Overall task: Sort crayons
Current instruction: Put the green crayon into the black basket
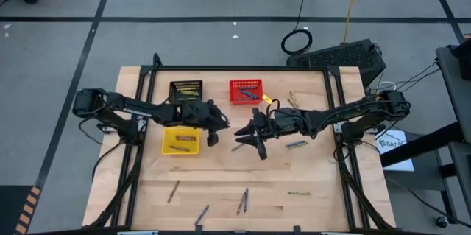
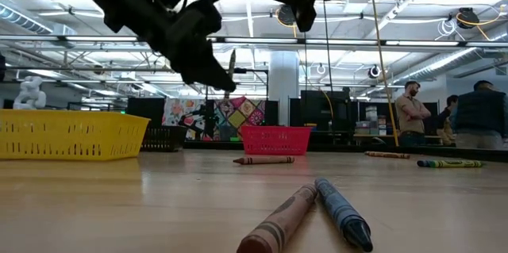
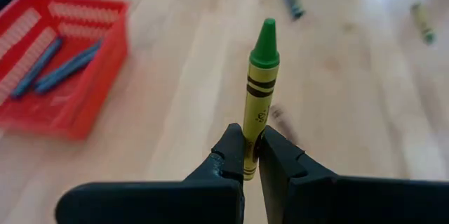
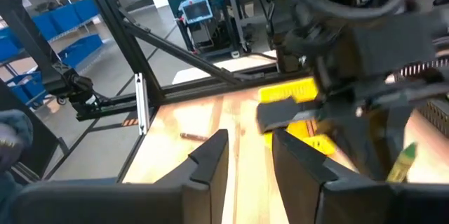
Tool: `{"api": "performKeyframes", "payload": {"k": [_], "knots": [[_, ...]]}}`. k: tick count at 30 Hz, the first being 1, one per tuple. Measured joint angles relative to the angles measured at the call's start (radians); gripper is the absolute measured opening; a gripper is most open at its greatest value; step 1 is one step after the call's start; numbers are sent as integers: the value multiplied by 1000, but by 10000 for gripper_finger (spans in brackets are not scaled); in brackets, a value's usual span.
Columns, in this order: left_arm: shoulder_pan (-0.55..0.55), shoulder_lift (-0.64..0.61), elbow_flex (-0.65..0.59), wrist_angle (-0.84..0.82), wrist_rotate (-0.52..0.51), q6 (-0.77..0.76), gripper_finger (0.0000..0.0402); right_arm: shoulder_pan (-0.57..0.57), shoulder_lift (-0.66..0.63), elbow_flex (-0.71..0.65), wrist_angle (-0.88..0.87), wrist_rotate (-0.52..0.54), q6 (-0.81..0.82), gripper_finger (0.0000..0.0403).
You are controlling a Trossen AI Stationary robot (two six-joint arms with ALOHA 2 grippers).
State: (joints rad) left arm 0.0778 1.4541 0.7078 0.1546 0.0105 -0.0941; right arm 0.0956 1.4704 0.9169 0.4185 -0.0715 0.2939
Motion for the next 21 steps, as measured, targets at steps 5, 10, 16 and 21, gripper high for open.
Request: {"api": "performKeyframes", "payload": {"k": [5, 10, 16, 21], "knots": [[73, -69, -1, -130, 0, 43, 15, 0, 0, 0, -13, 0, 0, 98], [170, -187, 0, -308, -45, 133, 15, 0, 0, 0, -19, -1, 0, 98], [306, -282, 0, -490, -137, 260, 15, 0, 0, 0, -19, 0, 0, 98], [424, -287, 0, -576, -158, 313, 15, 0, 0, 0, -12, 0, 0, 98]]}}
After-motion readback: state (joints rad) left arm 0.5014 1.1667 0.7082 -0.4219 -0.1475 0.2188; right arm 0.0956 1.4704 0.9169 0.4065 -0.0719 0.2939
